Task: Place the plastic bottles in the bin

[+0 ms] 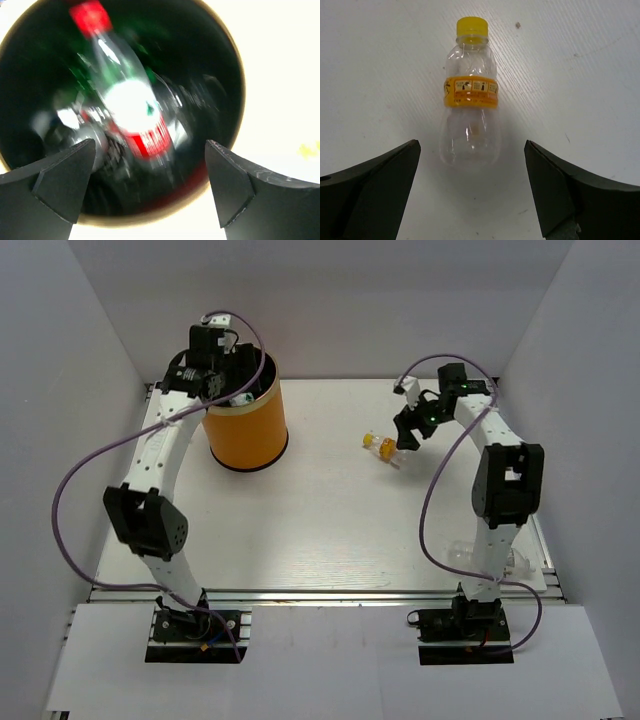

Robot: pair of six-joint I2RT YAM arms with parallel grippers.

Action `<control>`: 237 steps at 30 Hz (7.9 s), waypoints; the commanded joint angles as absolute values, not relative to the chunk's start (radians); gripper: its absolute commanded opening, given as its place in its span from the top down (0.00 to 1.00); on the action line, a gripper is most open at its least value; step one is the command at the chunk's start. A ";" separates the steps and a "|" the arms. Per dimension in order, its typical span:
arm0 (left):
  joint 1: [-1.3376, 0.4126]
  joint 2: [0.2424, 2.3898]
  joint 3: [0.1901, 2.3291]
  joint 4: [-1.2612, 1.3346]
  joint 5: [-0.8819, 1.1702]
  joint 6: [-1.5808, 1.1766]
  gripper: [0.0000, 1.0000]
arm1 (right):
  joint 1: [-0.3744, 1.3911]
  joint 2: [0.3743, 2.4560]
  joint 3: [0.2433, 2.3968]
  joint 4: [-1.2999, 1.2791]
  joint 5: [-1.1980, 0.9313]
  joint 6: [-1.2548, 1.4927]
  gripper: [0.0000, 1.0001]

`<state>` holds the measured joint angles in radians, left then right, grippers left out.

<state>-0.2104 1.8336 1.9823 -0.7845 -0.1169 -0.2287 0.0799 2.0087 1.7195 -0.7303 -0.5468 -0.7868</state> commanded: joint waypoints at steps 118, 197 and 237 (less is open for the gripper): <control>-0.532 1.370 0.851 -0.069 0.663 -0.264 0.00 | -0.117 1.137 1.118 -1.312 -0.155 -1.554 0.10; -0.522 0.480 0.904 -0.713 0.003 -0.617 0.00 | 0.600 2.123 2.177 0.656 -0.661 -0.194 1.00; -0.532 0.730 0.805 -0.514 0.133 -0.502 0.00 | 0.554 1.688 1.690 -0.282 -0.025 -0.258 0.10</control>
